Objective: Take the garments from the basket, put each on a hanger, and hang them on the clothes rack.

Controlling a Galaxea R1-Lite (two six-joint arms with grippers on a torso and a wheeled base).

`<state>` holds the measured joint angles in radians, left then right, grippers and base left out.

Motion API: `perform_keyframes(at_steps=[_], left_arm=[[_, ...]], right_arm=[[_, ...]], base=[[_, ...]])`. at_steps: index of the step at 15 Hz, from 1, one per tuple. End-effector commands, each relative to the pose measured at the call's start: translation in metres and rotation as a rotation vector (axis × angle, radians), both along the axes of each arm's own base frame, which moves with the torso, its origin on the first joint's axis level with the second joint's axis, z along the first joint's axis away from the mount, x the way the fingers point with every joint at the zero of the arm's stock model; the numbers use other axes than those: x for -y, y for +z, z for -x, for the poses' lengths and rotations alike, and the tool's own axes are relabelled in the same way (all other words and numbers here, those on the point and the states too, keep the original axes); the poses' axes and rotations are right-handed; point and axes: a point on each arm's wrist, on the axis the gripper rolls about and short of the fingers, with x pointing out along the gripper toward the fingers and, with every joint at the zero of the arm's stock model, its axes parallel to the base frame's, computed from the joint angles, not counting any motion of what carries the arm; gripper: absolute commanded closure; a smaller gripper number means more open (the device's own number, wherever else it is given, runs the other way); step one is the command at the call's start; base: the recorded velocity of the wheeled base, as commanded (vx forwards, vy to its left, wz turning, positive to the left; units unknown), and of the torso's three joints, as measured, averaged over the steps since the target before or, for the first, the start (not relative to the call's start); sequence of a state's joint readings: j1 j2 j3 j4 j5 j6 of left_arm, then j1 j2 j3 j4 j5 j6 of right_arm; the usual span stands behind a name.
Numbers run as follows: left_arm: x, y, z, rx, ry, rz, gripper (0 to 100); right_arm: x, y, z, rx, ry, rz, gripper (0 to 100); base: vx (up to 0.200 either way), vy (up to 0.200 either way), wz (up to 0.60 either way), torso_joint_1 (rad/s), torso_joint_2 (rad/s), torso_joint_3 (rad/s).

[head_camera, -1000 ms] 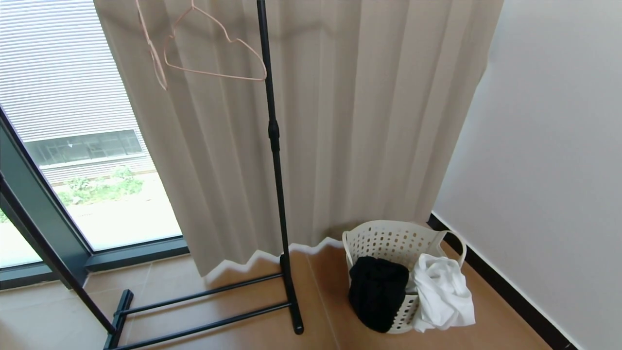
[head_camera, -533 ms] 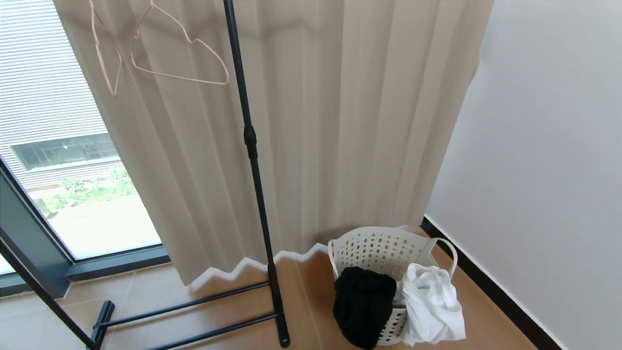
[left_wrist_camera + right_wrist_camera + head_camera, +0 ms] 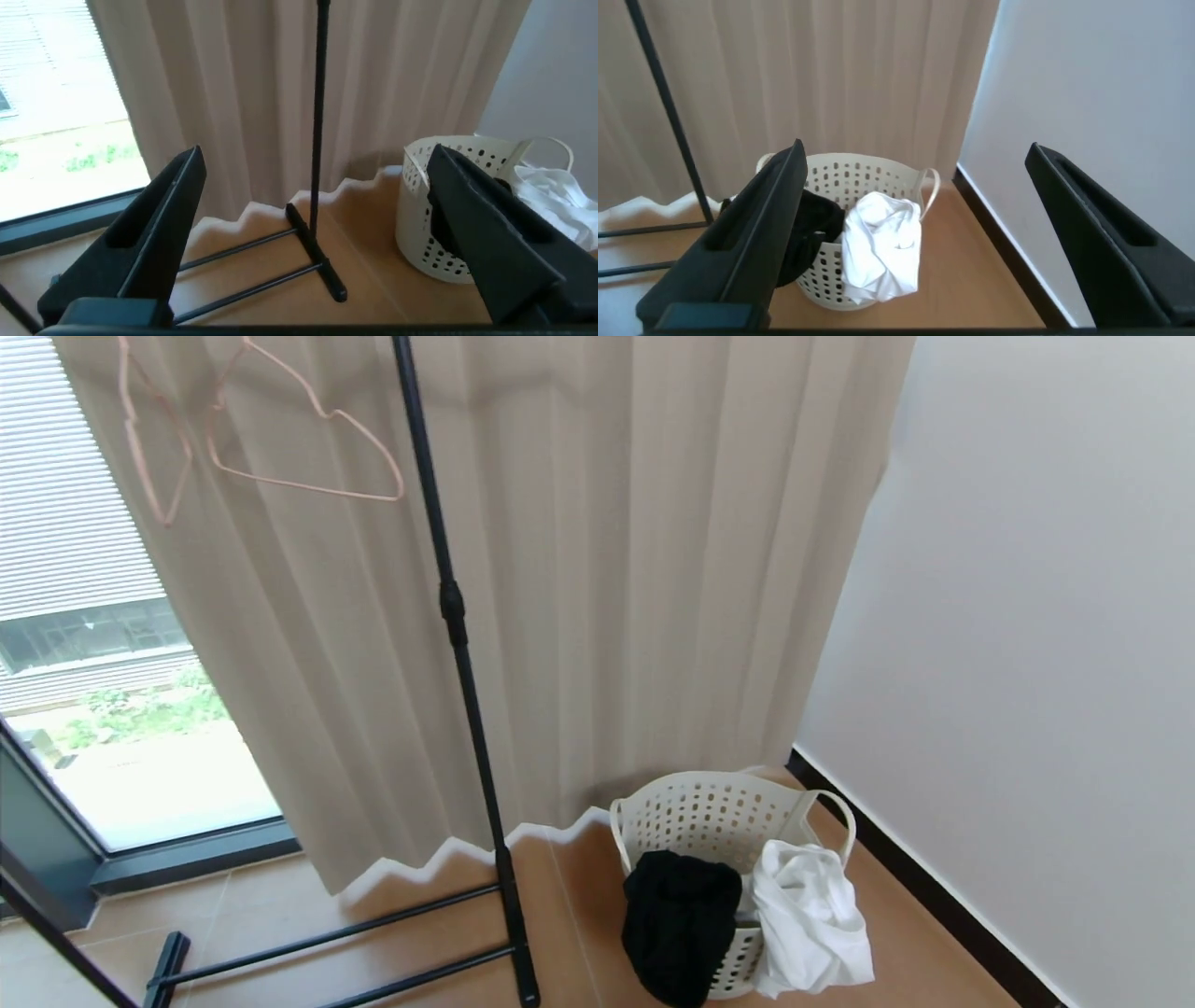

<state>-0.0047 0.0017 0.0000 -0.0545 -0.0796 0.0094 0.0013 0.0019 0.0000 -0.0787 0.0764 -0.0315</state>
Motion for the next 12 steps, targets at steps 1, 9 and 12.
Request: perform_keyframes(at_steps=[1, 9, 12], left_arm=[[0.0000, 0.0001, 0.0000, 0.001, 0.000, 0.000, 0], [0.0000, -0.0001, 0.0000, -0.001, -0.002, 0.000, 0], [0.0000, -0.0002, 0.0000, -0.002, -0.002, -0.001, 0]], right_arm=[[0.0000, 0.0000, -0.0001, -0.002, 0.001, 0.001, 0], [0.0000, 0.0000, -0.0001, -0.002, 0.001, 0.001, 0], [0.0000, 0.0000, -0.0001, -0.002, 0.001, 0.001, 0]], base=[[0.000, 0.000, 0.00, 0.000, 0.00, 0.000], [0.000, 0.000, 0.00, 0.000, 0.00, 0.000], [0.000, 0.000, 0.00, 0.001, 0.00, -0.108]])
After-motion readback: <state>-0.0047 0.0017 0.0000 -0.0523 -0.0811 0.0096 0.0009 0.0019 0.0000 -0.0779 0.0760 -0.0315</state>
